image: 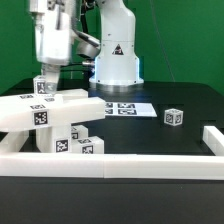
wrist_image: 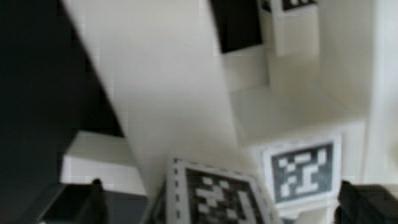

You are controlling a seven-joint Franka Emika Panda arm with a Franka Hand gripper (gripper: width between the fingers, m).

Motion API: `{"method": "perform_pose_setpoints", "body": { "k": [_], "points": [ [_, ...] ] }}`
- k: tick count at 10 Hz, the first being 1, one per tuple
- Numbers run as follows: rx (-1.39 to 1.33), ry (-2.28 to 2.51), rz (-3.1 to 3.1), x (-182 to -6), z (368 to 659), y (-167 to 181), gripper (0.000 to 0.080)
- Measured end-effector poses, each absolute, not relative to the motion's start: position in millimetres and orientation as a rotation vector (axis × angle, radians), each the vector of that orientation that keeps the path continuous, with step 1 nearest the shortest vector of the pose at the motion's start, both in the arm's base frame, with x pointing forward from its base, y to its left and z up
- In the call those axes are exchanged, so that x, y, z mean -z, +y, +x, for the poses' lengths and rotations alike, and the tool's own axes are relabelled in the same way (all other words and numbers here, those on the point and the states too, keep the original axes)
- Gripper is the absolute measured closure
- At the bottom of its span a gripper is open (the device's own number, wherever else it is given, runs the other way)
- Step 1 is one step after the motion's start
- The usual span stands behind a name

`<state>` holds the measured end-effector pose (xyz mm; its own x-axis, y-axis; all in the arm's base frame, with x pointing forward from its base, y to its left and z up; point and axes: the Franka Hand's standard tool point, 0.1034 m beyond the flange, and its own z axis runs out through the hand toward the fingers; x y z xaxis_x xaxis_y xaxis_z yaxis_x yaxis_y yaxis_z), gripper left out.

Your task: Assemble chair

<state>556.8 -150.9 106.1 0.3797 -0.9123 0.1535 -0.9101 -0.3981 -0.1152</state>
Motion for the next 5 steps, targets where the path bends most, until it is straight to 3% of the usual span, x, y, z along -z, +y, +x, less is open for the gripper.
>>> {"method": "perform_pose_setpoints", "body": {
  "k": [5],
  "points": [
    [0.305, 1.291, -2.873, -105.9, 555.6, -151.7, 0.015]
  ]
}}
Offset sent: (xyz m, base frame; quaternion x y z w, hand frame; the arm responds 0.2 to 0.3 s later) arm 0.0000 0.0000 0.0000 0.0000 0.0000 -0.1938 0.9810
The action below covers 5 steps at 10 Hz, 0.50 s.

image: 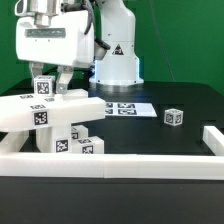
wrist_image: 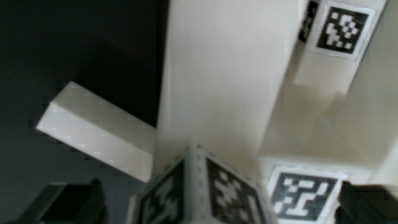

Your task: Assemble chair

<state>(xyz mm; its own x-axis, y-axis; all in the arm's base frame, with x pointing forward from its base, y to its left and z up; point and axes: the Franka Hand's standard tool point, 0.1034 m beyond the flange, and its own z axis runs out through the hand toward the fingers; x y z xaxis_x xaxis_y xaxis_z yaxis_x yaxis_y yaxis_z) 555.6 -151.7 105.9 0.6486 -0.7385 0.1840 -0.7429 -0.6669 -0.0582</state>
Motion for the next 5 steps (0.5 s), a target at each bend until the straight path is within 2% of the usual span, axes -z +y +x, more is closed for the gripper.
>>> {"method": "perform_pose_setpoints", "body": {
  "k": [5],
  "points": [
    [-0.277, -0.543, 3.001, -111.4, 556.1, -154.2, 0.015]
  ]
}}
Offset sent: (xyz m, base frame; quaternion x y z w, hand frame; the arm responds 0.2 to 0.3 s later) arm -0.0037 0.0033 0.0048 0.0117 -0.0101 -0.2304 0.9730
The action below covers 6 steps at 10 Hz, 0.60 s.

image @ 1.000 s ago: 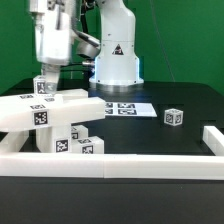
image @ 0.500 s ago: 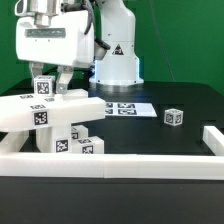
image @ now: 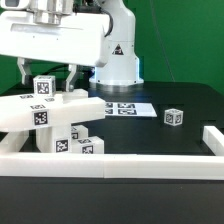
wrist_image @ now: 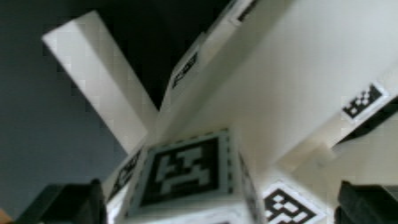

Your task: Assemble chair

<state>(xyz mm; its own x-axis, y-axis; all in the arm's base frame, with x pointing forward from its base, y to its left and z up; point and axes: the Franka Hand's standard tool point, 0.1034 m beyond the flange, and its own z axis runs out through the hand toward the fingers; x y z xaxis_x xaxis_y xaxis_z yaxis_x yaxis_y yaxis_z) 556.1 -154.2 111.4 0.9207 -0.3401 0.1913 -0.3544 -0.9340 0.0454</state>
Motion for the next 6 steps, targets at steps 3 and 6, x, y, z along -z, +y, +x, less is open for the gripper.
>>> {"method": "perform_pose_setpoints", "body": {
  "k": [3, 6],
  "points": [
    [-0.262, -0.332, 3.016, -112.8, 553.9, -154.4, 0.015],
    [-0.244, -0.192, 3.015, -112.9, 552.7, -158.3, 0.018]
  ]
}}
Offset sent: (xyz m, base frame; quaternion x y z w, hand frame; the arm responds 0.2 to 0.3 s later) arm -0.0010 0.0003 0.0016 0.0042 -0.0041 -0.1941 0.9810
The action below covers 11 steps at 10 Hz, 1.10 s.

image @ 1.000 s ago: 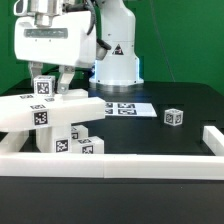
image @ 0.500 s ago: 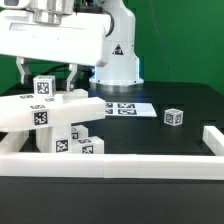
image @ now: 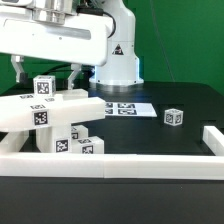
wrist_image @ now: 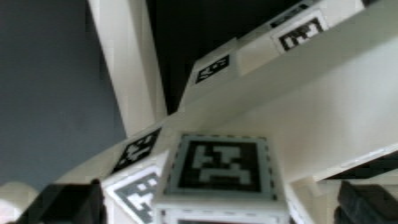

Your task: Assemble chair

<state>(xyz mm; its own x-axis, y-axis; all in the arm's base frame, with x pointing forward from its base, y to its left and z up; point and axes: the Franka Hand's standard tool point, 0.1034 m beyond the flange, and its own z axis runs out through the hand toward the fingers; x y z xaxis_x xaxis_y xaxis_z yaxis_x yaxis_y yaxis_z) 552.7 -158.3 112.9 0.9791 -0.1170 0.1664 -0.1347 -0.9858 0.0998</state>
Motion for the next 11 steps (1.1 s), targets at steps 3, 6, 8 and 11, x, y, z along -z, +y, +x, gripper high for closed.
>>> {"method": "perform_pose_setpoints", "body": {
  "k": [3, 6, 8, 11],
  "points": [
    [-0.243, -0.23, 3.013, -112.1, 552.2, -158.6, 0.0516],
    [-0.253, -0.4, 3.005, -111.5, 552.0, -158.7, 0.0514],
    [-0.265, -0.656, 2.973, -111.1, 552.1, -157.9, 0.0514],
    [-0.287, -1.107, 2.865, -111.1, 554.5, -151.7, 0.0512]
  ]
}}
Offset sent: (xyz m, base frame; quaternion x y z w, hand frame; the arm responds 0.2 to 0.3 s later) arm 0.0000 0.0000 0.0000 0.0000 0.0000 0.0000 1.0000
